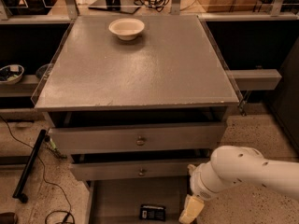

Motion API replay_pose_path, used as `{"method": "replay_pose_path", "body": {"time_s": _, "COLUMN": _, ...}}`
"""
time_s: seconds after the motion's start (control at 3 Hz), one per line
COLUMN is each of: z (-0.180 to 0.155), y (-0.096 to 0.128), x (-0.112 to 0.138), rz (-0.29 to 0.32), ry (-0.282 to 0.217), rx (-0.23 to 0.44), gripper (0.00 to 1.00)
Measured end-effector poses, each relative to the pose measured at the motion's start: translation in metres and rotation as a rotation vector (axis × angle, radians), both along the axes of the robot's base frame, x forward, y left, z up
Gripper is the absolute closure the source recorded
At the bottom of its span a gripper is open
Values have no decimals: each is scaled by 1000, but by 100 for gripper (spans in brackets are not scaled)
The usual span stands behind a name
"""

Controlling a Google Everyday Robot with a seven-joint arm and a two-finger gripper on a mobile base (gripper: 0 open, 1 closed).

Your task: Pick rxbar blueberry from bottom drawer and place on counter

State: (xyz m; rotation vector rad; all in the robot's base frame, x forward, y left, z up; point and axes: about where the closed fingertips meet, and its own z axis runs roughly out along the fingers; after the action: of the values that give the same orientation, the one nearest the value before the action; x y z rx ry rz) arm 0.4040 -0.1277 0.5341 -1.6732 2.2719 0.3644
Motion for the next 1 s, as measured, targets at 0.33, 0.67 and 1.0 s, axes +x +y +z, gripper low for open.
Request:
{"method": "replay_pose_path", "body": {"time_s": 0.33, "z": -8, "y": 2, "x": 0, "rz": 14, "ry": 3, "rx": 16, "gripper": 0}}
{"method": "replay_pose_path", "body": {"time_s": 0.67, "z": -19, "y": 7, "x": 7, "rz": 42, "ry": 1, "rx": 53, "gripper": 0}}
{"method": "replay_pose_path", "body": {"time_s": 1.0, "z": -33, "y": 10, "x": 13, "rz": 86, "ry": 20, "rx": 108, "gripper": 0}}
